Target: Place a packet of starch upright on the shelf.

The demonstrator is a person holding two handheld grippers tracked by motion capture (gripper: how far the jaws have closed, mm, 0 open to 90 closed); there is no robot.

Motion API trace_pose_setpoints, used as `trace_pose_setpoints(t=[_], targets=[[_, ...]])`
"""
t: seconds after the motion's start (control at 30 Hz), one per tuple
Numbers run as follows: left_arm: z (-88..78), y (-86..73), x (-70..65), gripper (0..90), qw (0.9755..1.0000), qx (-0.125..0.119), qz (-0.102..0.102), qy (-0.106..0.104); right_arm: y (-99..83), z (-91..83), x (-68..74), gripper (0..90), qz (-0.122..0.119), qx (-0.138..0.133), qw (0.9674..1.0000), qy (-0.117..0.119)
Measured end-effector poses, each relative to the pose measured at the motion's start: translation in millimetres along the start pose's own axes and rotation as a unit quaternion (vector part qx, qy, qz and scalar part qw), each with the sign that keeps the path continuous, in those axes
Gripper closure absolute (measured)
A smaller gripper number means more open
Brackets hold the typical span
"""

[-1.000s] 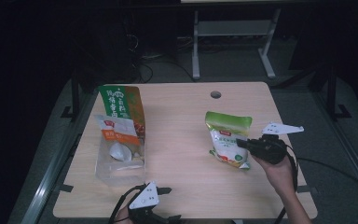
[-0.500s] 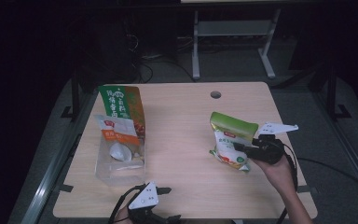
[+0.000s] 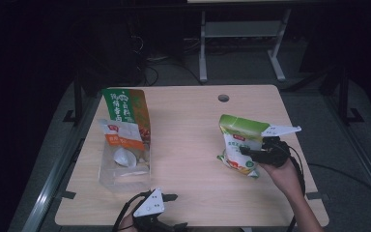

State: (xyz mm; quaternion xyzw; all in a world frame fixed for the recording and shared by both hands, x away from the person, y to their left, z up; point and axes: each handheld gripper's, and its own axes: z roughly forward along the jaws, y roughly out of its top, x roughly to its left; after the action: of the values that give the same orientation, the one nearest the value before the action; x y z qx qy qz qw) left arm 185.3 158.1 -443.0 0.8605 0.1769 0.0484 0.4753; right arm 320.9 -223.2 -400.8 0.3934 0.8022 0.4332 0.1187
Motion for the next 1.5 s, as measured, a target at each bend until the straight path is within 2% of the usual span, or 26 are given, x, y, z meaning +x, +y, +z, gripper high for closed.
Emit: trace_pose_setpoints(t=[0.2,0.3,0.53,0.83,0.93,1.23,1.27,1.5], targets=[[-0.3,0.1,-0.2,15.7,1.0,0.001,0.0,0.0,0.0,3.3,-0.3,63.8,-0.001,0.005,1.0,-0.005],[-0.2,0.3,-0.6,15.7,1.0,0.001,0.002,0.0,0.7,7.7,0.0,68.9,0.0,0.013,0.9999,-0.009],[-1.0,0.2,-0.2,15.7,1.0,0.001,0.001,0.0,3.3,6.2,0.4,78.7,0.005,0.022,0.9997,-0.005],[-1.2,0.0,1.1,15.7,1.0,0.002,0.002,0.001,9.3,2.0,5.5,85.0,0.015,0.021,0.9995,0.016],[-1.4,-0.1,1.5,15.7,1.0,0.001,0.0,-0.001,12.8,-0.2,6.8,85.8,0.023,0.013,0.9993,0.026],[-0.6,-0.3,0.5,15.7,1.0,0.003,0.002,-0.001,32.5,-6.9,18.8,86.3,0.019,-0.005,0.9984,0.053],[-0.8,-0.3,0.6,15.7,1.0,0.006,0.007,0.001,33.7,-7.0,19.5,86.3,0.018,-0.007,0.9983,0.055],[1.2,-0.4,-0.8,15.7,0.9999,0.007,0.008,-0.001,51.3,-4.4,35.5,86.4,0.005,-0.013,0.9971,0.075]])
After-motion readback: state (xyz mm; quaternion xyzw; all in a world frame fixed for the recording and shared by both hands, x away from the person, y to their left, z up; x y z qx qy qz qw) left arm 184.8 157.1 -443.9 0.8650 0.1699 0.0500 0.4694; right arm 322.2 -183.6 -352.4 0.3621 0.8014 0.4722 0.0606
